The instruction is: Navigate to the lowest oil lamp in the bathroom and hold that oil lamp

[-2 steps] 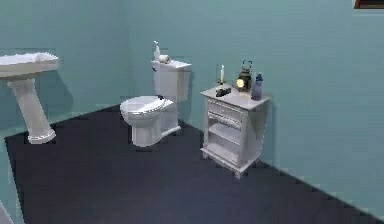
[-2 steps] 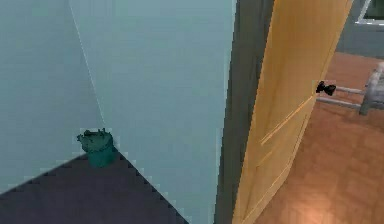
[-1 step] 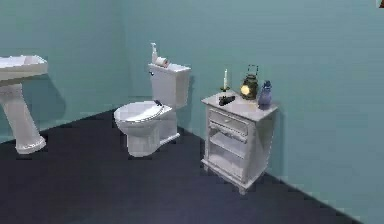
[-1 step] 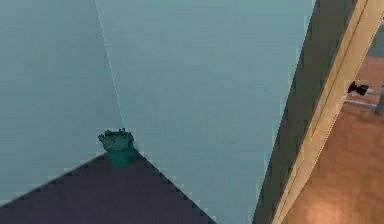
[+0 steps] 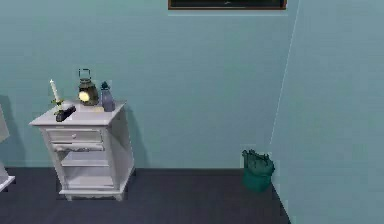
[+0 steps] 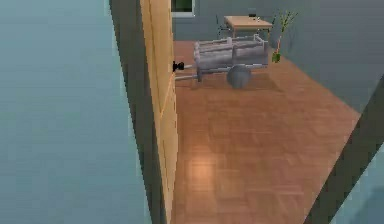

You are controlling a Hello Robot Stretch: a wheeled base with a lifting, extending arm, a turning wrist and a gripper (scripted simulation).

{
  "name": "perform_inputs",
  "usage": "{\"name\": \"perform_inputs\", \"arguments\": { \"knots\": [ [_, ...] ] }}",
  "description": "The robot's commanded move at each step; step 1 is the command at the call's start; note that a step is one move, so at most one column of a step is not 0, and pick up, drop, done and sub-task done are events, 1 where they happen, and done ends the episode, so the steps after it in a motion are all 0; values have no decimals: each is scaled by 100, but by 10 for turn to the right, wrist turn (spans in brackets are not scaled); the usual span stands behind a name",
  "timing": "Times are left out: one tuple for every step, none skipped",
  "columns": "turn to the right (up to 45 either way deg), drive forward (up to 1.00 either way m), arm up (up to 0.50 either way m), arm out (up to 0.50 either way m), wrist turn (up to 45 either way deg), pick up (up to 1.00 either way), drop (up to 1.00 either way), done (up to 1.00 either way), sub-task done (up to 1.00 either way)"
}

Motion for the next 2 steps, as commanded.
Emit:
{"name": "perform_inputs", "arguments": {
  "knots": [
    [450, 0, 0, 0, 0, 0, 0, 0, 0],
    [0, 5, 0, 0, 0, 0, 0, 0, 0]
  ]
}}
